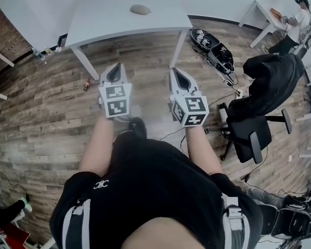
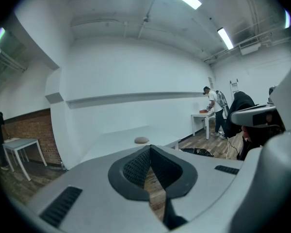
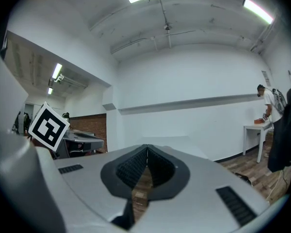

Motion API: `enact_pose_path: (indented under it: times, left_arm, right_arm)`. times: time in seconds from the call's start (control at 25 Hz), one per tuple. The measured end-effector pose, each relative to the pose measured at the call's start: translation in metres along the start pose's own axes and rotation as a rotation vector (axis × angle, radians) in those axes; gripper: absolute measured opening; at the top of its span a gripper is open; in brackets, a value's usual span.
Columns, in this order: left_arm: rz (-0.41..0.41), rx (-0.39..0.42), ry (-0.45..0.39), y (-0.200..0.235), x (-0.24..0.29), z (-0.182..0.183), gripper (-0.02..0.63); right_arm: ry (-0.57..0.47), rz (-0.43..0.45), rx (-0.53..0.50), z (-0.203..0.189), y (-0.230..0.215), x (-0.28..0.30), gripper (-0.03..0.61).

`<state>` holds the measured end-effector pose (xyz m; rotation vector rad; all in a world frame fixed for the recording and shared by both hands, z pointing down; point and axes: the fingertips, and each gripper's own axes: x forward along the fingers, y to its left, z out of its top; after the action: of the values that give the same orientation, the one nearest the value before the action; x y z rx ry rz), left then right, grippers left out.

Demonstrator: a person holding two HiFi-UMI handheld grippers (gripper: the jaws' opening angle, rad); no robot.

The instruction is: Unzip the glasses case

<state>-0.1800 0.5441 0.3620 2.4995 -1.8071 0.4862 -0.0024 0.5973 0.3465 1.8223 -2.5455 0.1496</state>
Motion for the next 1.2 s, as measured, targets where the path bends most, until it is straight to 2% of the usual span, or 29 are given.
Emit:
enact_pose_path:
  times: [0.16,0.4,0.52,0.68,0.84,1.0,1.2]
  left_arm:
    - [-0.016,-0.01,0.007,0.014,0.058,0.002,0.003]
    - [-0.008,-0.037,0.035,0.065,0.156,0.009,0.003]
    - [-0.004,-0.057,0.044,0.09,0.201,0.02,0.003]
    - [-0.002,-0.045,0.06,0.117,0.259,0.036,0.003]
    - [-0.02,-0.029,0.085,0.14,0.313,0.04,0.003]
    - [-0.043,-0.048,0.108,0.161,0.371,0.039,0.003]
    - [-0.073,-0.044,0.124,0.175,0.421,0.036,0.003]
  right_arm:
    - [0.017,-0.013,-0.004,-0.002,-0.023,0.057,0.014]
    - [0.054,-0.016,-0.009,0.0,-0.049,0.165,0.014]
    - [0.059,-0.009,-0.007,0.008,-0.06,0.216,0.014]
    - [0.049,-0.01,0.007,0.021,-0.079,0.277,0.014]
    - [0.062,-0.03,0.026,0.021,-0.095,0.334,0.014]
    - [0.082,-0.041,0.015,0.021,-0.108,0.391,0.014]
    - [0.09,-0.064,0.028,0.023,-0.125,0.44,0.014]
